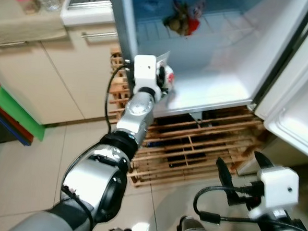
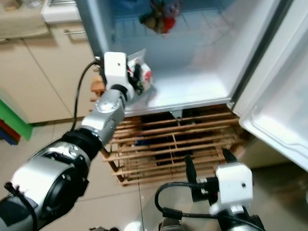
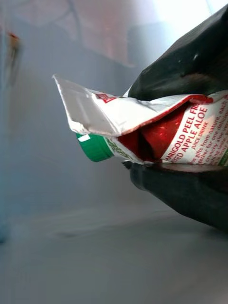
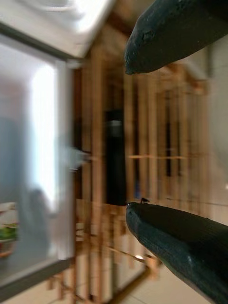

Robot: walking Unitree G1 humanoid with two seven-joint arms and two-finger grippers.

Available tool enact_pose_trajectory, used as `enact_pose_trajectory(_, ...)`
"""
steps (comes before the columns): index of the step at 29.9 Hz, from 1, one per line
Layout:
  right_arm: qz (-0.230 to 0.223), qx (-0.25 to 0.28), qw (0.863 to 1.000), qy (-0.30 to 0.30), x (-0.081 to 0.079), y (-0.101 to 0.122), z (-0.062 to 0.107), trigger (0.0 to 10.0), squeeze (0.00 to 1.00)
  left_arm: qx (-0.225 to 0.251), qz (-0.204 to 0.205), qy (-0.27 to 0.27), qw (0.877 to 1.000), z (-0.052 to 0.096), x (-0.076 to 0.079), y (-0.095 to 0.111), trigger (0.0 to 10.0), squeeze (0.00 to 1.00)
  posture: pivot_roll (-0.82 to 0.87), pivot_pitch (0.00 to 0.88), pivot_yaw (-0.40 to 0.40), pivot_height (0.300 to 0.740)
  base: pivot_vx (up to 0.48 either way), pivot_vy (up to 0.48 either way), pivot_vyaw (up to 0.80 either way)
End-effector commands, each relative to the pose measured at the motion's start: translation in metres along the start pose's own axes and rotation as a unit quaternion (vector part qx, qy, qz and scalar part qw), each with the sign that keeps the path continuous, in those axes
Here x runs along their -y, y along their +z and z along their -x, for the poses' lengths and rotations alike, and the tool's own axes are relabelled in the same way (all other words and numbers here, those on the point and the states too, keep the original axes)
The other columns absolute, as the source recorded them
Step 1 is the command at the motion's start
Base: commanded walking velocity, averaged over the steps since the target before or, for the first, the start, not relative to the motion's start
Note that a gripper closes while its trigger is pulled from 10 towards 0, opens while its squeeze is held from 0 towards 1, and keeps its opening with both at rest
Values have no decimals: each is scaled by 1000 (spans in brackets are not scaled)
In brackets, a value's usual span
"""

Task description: Restocking fridge

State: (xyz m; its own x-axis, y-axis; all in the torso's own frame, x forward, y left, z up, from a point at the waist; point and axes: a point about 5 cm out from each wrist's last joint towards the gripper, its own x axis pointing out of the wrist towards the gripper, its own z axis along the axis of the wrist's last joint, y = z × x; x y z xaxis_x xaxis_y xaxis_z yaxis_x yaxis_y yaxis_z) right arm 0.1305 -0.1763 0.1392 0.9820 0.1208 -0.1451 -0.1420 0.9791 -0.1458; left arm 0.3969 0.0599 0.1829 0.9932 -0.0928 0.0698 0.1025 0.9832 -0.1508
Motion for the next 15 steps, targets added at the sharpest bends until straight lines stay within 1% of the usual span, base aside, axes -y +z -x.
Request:
enact_pose_trajectory(1,-1,1,1000,-7,-2,7,7,10000,0,-5,11,29,999,-3,-20,3,10000,0,-468,333,131,740,0,0,0)
enact_pose_trajectory(3,-2,-10,1000,-9,-6,11,20,10000,0,1,14,28,999,-4,-15,6,10000,0,-503,367,137,740,0,0,0)
enact_pose_trajectory(5,-4,-20,1000,-15,-9,14,28,10000,0,10,28,33,999,-6,-12,11,10000,0,-524,389,142,740,0,0,0)
enact_pose_trajectory(7,-6,-27,999,-21,-11,17,37,10000,0,21,38,41,998,-8,-13,18,10000,0,-540,403,144,740,0,0,0)
enact_pose_trajectory(8,-6,-27,999,-21,-11,17,37,10000,0,21,38,41,998,-8,-13,18,10000,0,-540,403,144,740,0,0,0)
enact_pose_trajectory(11,-5,-31,999,-26,-14,19,49,10000,0,28,52,61,996,-12,-18,26,10000,0,-568,432,144,740,0,0,0)
enact_pose_trajectory(12,-4,-32,999,-28,-16,19,54,10000,0,30,63,62,996,-13,-17,30,10000,0,-579,441,146,740,0,0,0)
enact_pose_trajectory(13,-4,-32,999,-28,-16,19,54,10000,0,30,63,62,996,-13,-17,30,10000,0,-579,441,146,740,0,0,0)
enact_pose_trajectory(14,-4,-36,999,-30,-18,18,59,10000,0,35,70,57,995,-15,-14,35,10000,0,-593,454,148,740,0,0,0)
enact_pose_trajectory(15,-4,-39,999,-33,-19,18,61,10000,0,41,69,53,995,-16,-11,39,10000,886,-599,458,152,740,0,0,0)
